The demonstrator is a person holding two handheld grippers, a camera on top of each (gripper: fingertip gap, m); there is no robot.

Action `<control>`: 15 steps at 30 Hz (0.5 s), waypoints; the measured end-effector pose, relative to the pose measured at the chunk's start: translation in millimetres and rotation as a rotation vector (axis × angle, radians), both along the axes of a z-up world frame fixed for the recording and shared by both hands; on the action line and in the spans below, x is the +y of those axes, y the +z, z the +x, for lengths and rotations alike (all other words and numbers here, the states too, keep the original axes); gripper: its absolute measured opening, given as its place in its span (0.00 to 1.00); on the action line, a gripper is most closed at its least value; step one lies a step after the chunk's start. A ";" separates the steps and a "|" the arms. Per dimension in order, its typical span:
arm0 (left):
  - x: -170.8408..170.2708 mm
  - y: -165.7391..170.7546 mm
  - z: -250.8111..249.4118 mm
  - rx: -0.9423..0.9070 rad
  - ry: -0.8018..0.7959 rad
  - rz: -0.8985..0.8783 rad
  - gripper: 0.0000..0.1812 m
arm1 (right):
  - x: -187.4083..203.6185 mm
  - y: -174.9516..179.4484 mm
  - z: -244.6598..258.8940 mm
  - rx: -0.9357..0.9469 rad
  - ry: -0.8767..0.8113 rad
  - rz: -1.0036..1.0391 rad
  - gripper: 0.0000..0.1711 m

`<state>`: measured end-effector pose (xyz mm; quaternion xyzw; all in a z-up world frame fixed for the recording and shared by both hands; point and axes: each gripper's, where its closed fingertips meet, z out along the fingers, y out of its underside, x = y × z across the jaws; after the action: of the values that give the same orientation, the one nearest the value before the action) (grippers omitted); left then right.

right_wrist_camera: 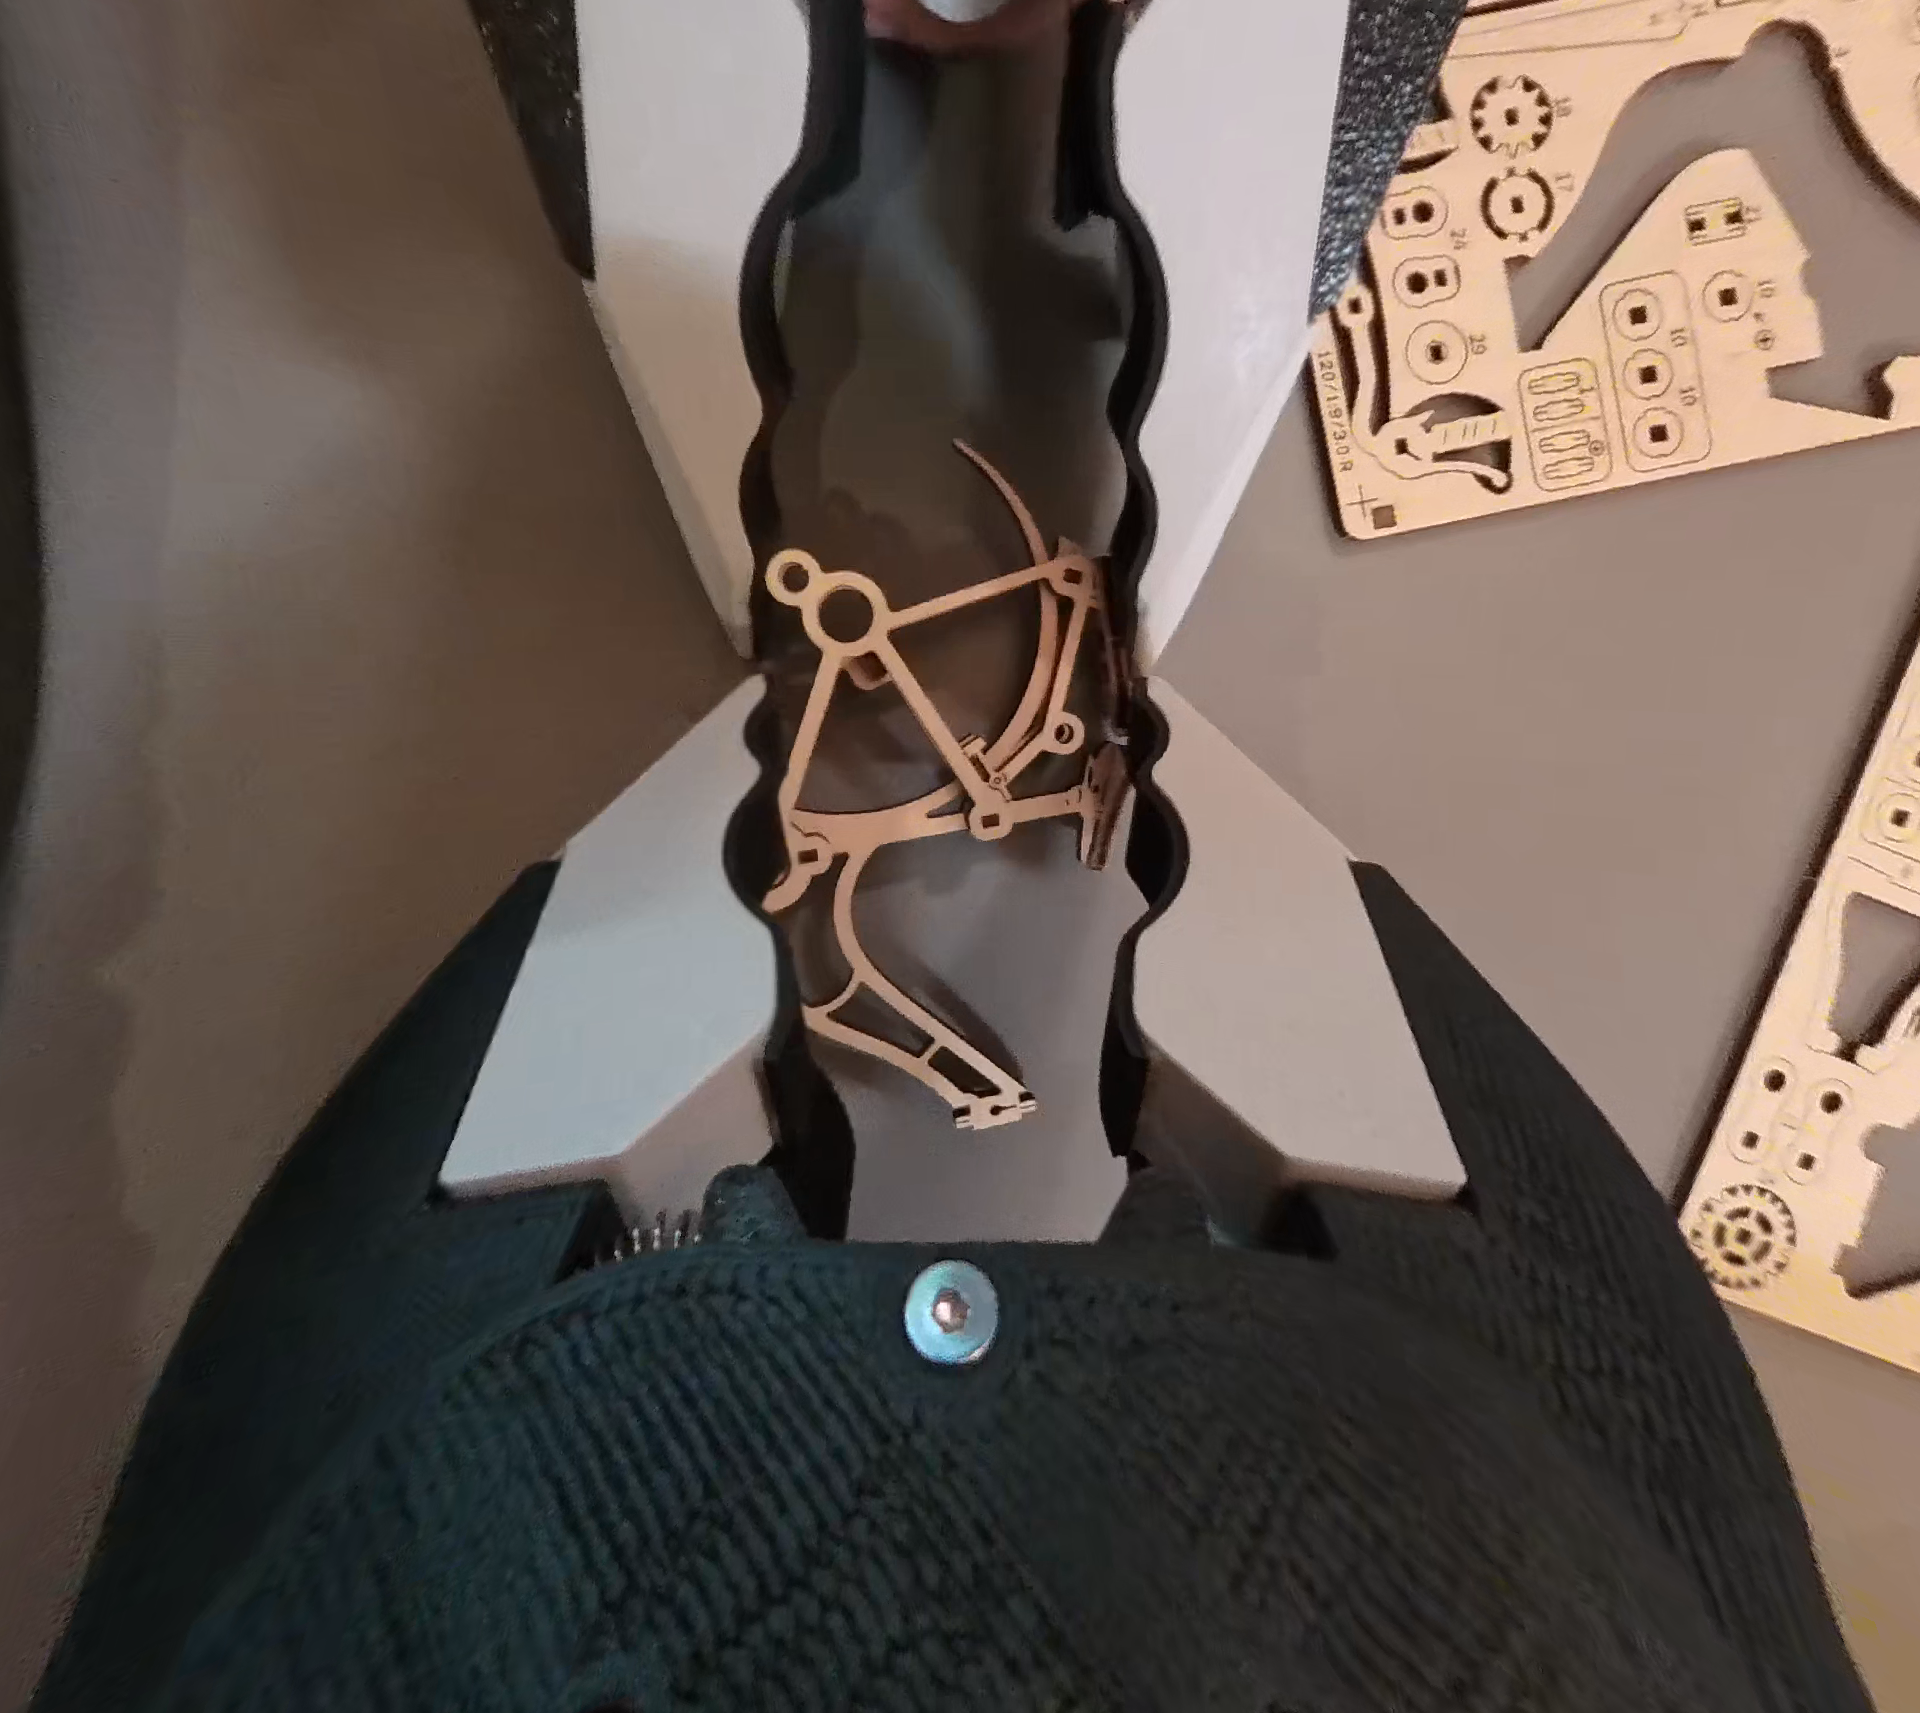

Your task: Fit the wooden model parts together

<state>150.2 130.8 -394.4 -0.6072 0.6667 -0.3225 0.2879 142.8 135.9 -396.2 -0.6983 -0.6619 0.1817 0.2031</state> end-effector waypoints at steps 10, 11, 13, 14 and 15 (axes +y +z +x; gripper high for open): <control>1.1 0.3 -2.8 -0.002 0.011 0.004 0.37 | -1.7 0.1 -1.3 0.016 0.007 -0.003 0.33; 1.1 0.6 -4.1 -0.003 0.009 0.001 0.37 | -1.7 0.1 -1.3 0.018 0.008 -0.004 0.33; 1.2 1.3 -7.0 -0.006 0.007 -0.020 0.36 | -1.6 0.1 -1.1 0.021 0.010 -0.004 0.33; 0.9 1.8 -7.9 -0.009 0.004 -0.027 0.36 | -1.7 0.0 -1.2 0.022 0.011 -0.005 0.33; 0.8 1.3 -8.0 -0.007 0.000 -0.022 0.36 | -1.7 0.0 -1.3 0.023 0.012 -0.005 0.33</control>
<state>142.1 131.6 -393.1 -0.6093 0.6621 -0.3317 0.2836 141.5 134.3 -396.1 -0.6927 -0.6633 0.1925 0.2077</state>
